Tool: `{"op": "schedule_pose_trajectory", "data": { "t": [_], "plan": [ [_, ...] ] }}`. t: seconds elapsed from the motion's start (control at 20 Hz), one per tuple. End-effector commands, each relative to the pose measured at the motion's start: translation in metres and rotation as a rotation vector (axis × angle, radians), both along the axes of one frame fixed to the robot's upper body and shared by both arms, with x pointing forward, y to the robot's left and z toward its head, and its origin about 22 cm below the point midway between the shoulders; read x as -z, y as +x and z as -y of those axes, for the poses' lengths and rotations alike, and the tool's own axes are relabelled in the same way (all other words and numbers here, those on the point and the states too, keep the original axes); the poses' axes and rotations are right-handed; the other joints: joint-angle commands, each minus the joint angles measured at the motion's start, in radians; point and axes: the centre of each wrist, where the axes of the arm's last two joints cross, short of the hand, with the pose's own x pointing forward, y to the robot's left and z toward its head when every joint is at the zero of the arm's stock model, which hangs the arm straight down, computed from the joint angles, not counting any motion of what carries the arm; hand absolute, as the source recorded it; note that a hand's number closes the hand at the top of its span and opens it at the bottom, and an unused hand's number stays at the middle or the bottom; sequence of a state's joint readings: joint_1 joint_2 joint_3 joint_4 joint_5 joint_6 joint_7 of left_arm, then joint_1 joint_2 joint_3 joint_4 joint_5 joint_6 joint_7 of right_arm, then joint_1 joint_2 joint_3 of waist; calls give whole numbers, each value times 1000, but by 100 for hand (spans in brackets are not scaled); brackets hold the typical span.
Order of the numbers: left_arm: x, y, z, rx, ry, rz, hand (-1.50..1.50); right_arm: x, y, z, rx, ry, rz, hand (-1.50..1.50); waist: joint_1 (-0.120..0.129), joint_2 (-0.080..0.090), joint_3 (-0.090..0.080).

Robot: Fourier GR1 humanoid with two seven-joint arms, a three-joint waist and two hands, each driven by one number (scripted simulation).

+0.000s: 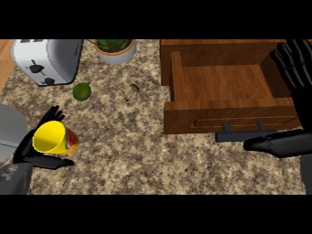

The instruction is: Pick up the cup, place it into the drawer and close the drawer

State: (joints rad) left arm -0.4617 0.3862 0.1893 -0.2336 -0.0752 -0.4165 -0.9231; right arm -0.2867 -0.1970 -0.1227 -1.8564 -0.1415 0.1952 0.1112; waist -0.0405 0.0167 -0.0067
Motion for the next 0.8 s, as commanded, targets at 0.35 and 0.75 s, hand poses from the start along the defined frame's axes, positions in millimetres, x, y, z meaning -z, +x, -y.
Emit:
{"op": "schedule_pose_trajectory", "data": {
  "t": [0.35,0.75],
  "plan": [
    [11,8,32,152,-233,57,-150,3,0,-2,7,-9,-15,-150,-4,0,0],
    [-2,19,29,34,-86,313,150,1,10,-3,22,-30,-6,-150,10,3,0]
  ]
}}
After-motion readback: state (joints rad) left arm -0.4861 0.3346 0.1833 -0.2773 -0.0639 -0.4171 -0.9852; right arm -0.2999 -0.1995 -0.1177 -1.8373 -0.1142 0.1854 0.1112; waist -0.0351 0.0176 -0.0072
